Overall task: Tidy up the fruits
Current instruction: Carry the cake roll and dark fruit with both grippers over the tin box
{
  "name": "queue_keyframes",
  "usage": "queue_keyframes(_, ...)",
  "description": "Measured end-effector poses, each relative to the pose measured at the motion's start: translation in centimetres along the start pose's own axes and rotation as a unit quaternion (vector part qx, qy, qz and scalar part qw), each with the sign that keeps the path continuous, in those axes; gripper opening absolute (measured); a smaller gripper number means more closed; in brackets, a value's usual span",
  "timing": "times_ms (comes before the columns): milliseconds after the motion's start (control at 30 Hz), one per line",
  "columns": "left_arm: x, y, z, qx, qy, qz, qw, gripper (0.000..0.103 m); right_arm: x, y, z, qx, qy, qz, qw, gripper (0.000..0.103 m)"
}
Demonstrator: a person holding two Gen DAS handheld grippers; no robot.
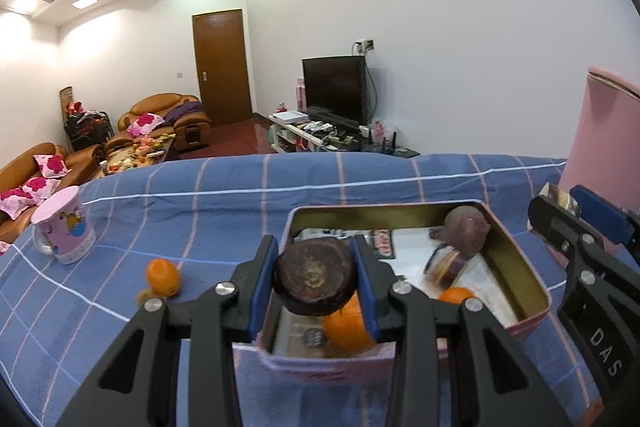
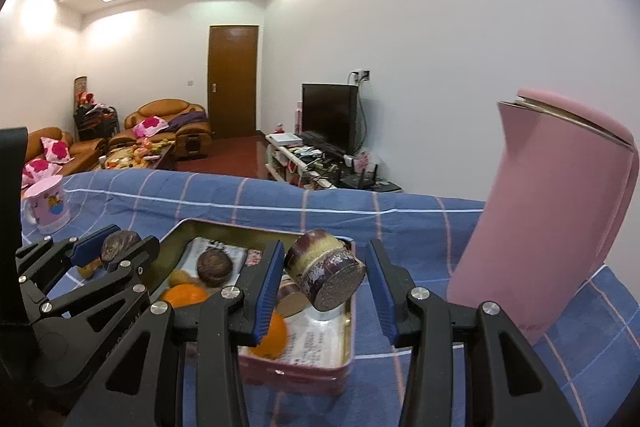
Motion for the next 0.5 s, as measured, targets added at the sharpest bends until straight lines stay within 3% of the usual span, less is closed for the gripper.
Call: queue_keyframes(500,1.2,-1.2,-3.1,-0.022,0.027,0.002,0.9994,0.039,0.1,-0.5,-1.6,-0.009,0.013,-0.005,1.000,0.044)
Point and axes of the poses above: each gripper's, at about its wrist camera, not at the fingertips, and z roughly against the way its jaws point, y to its left, x to its top, the point moved 4 cm from there along -z, roughly the way its jaws point, and after that the axes turned 2 degrees about -x, right-handed, at the moved point
